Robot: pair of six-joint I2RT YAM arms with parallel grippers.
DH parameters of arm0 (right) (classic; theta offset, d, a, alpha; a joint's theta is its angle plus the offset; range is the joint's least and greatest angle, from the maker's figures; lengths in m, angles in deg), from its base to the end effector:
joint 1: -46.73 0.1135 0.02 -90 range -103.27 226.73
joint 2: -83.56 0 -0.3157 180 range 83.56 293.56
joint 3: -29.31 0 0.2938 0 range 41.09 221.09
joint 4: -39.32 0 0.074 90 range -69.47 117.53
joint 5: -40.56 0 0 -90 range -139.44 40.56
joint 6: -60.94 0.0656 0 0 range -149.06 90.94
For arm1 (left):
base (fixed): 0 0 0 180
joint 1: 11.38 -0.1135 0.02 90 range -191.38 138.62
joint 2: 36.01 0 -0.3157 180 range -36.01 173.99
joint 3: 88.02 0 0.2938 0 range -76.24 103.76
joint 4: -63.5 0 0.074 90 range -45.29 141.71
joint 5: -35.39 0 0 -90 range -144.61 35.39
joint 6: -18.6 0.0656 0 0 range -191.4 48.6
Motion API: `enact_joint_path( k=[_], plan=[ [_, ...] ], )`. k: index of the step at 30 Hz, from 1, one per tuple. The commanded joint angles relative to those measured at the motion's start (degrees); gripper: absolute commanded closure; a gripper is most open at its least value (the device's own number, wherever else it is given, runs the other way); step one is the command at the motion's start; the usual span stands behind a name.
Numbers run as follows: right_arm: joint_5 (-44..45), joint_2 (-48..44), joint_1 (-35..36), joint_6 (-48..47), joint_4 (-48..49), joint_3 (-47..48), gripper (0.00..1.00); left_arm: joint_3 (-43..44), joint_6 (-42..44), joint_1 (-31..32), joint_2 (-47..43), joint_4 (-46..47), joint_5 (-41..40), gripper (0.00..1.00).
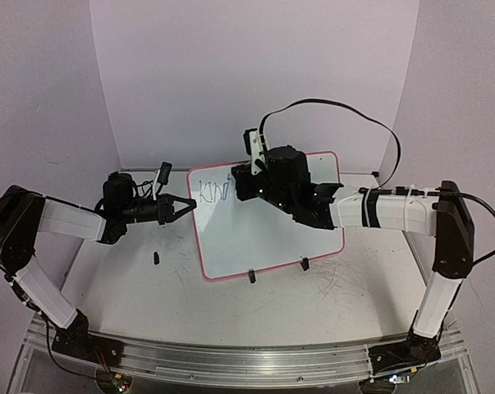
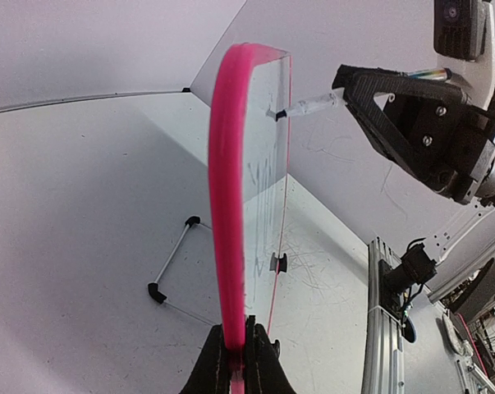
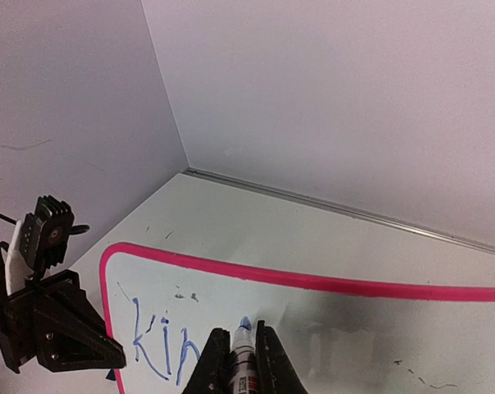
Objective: Write a sentence on the whiteboard
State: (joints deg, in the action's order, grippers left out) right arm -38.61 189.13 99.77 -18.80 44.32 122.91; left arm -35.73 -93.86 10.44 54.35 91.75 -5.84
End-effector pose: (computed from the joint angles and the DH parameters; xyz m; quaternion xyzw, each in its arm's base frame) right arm 0.3283 0.4157 0.3399 -0.2136 0.7169 0.2861 0.5988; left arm 0.3240 -0.1829 0.2280 0.2620 0.6983 -0.5136 0.4243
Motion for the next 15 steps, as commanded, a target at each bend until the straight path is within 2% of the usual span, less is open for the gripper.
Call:
enact_joint_path(
  k=[1,15],
  plan=[
    [0.86,-1.01,0.18,1.64,-1.45,-3.41,1.0,2.01,2.95,0.96,-0.75,1.16,2.63,1.0],
    [0.19,-5.15,0.67,2.09,-1.58,-8.02,1.0,2.14,3.12,0.87,-0.57,0.76,2.62,1.0]
  ],
)
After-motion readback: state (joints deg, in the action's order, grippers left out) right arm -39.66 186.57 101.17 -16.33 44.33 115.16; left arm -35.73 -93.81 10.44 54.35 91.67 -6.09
